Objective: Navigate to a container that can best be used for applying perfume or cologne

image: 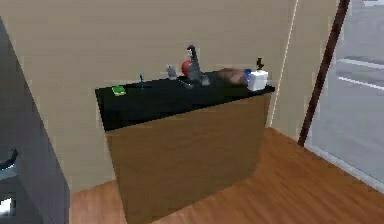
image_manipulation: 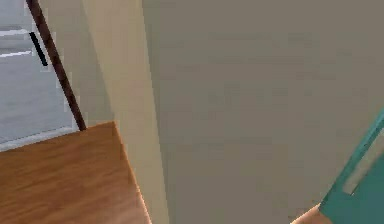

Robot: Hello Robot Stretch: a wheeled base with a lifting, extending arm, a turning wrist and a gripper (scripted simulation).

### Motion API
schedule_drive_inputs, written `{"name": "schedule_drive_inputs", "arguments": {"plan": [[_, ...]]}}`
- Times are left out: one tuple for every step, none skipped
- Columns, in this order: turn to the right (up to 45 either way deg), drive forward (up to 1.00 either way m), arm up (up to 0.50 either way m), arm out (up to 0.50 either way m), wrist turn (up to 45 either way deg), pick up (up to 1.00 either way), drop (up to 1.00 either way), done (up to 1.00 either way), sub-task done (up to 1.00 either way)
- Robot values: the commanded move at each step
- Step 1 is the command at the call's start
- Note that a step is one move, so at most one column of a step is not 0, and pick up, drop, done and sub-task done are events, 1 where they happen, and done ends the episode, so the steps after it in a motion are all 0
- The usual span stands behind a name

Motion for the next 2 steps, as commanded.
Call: {"name": "schedule_drive_inputs", "arguments": {"plan": [[0.0,0.7,0.0,0.0,0.0,0.0,0.0,0.0,0.0],[0.0,0.0,0.0,0.0,0.0,0.0,0.0,1.0,0.0]]}}
